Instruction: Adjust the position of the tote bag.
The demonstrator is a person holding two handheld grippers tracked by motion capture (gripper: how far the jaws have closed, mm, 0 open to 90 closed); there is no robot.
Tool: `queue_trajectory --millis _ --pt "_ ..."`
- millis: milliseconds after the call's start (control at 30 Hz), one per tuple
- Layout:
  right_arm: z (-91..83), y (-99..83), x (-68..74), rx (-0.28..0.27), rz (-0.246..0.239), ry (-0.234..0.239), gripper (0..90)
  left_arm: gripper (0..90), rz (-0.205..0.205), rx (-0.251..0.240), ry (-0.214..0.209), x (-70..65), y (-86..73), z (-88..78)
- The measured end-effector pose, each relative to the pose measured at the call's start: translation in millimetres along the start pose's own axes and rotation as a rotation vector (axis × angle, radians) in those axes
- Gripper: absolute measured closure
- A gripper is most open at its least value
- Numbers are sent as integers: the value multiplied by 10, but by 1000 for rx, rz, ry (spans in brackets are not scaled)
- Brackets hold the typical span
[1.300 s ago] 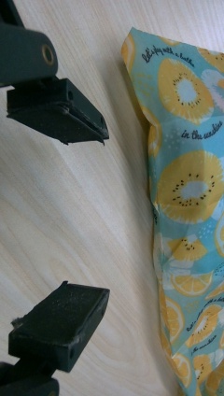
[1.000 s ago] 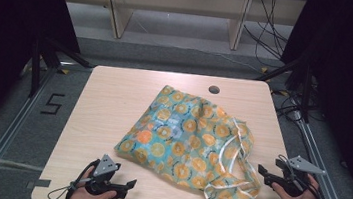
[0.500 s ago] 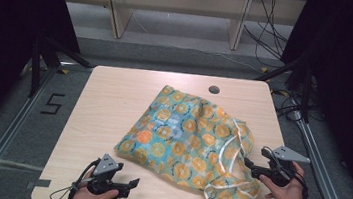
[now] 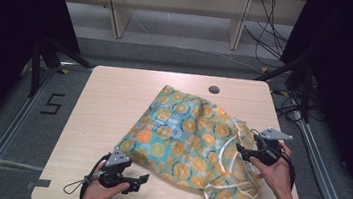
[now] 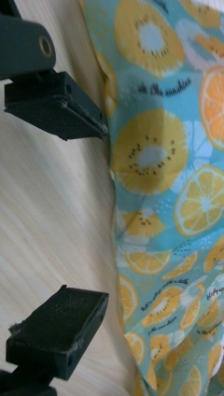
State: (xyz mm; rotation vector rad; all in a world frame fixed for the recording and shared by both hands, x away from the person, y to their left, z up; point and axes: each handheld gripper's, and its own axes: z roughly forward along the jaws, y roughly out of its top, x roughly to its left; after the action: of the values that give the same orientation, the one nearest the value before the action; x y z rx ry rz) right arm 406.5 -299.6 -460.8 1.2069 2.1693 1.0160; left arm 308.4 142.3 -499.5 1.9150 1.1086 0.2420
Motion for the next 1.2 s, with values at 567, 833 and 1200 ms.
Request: queue_trajectory --millis 567,833,1200 --pt "415 298 -106 73 16 2 248 544 115 40 116 251 84 74" --pt "577 224 -158 119 -21 16 784 822 165 52 123 368 158 160" --pt "279 80 116 134 -80 131 900 866 164 64 171 615 412 395"
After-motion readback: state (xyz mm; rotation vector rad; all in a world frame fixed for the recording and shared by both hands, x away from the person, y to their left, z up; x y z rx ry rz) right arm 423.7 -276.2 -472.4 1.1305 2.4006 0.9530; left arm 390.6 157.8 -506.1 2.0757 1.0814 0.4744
